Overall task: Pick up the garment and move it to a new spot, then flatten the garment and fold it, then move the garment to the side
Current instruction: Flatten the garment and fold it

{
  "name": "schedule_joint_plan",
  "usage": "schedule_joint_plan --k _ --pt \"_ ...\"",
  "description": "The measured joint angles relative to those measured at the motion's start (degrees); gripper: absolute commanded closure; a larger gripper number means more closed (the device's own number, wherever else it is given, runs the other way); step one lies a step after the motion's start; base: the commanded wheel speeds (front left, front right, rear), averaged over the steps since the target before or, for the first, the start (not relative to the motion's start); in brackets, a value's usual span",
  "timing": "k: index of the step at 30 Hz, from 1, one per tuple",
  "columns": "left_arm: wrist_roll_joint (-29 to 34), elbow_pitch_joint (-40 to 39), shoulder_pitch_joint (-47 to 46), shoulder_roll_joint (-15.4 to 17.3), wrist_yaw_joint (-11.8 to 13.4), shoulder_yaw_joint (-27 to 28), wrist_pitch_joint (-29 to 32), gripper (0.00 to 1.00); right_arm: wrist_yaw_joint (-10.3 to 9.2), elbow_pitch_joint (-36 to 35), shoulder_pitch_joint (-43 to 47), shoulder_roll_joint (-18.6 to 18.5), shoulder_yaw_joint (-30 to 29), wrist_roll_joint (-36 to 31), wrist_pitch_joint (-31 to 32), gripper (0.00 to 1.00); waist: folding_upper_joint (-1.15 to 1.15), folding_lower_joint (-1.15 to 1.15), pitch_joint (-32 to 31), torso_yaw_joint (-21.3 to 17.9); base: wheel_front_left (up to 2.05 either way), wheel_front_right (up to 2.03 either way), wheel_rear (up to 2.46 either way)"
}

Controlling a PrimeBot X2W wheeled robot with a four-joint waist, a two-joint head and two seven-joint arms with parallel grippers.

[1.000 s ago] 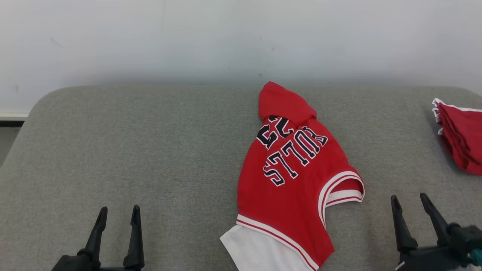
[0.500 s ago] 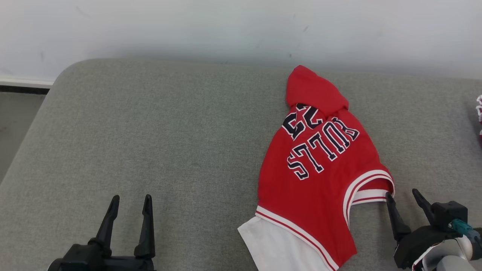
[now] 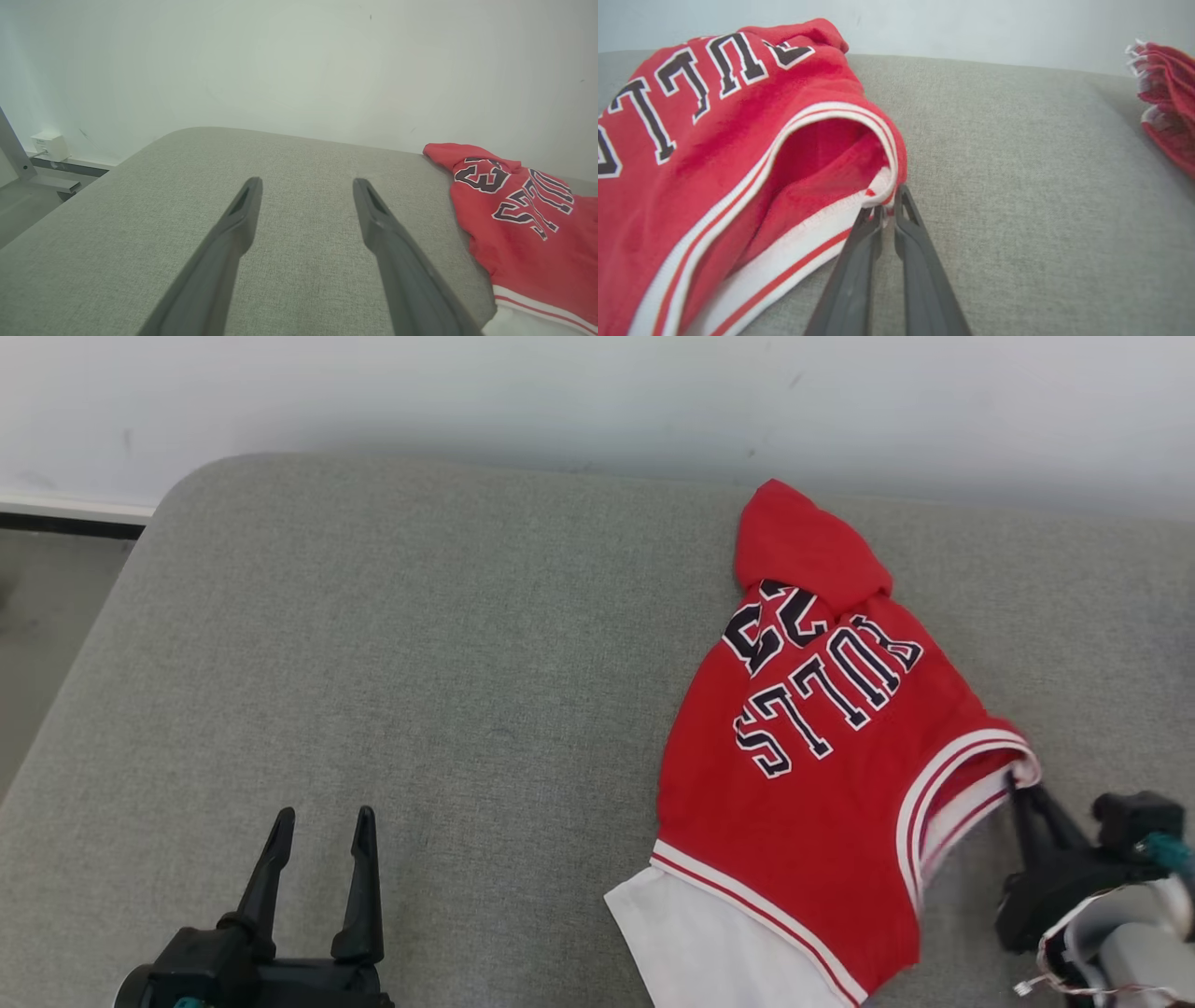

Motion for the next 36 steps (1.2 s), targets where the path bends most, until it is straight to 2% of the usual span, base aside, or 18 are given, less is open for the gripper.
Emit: schedule_joint_plan --k 11,16,22,23,24,25,31,36 --pt "-0.4 0.7 1.0 0.0 -0.1 -0.4 0.0 0.00 0.00 -9.1 0.2 -9.3 -6.9 -6.1 0.0 1.00 -0.01 0.00 -3.6 -1.4 0.00 0.00 0.00" --pt "-0.4 0.8 1.5 0.0 -0.5 -0.3 0.0 0.00 -0.01 -9.8 -0.5 -14.1 -8.2 -7.6 0.0 1.00 -0.01 0.00 -4.7 -1.6 0.00 0.00 0.00" --pt "-0.4 0.8 1.8 0.0 -0.5 -0.3 0.0 0.00 0.00 -8.8 -3.9 -14.8 -7.0 -8.9 1.2 1.00 -0.01 0.00 -5.0 -1.3 0.00 0.00 0.00" --pt "-0.4 0.7 1.8 0.0 -0.5 -0.5 0.0 0.00 0.00 -8.5 -4.2 -14.6 -6.5 -8.9 1.3 0.64 -0.01 0.00 -4.9 -1.2 0.00 0.00 0.00" --pt "-0.5 0.7 1.9 0.0 -0.5 -0.6 0.0 0.00 0.00 -8.1 -4.6 -14.3 -6.0 -8.9 1.3 0.35 0.00 0.00 -4.9 -1.1 0.00 0.00 0.00" --pt "-0.6 0.7 2.0 0.0 -0.5 -0.6 0.0 0.00 0.00 -7.7 -5.0 -14.0 -5.6 -8.9 1.3 0.00 -0.01 0.00 -4.9 -1.1 0.00 0.00 0.00" --pt "-0.9 0.8 2.7 0.0 -0.4 -0.2 0.0 0.00 0.00 -5.6 -4.4 -12.4 -4.6 -8.3 0.8 0.00 -0.01 0.00 -5.2 -1.6 0.00 0.00 0.00" --pt "-1.0 0.8 2.7 0.0 -0.5 0.3 0.0 0.00 0.00 -6.8 -0.5 -11.1 -5.0 -7.1 0.2 0.00 0.00 0.00 -5.2 -2.8 0.00 0.00 0.00"
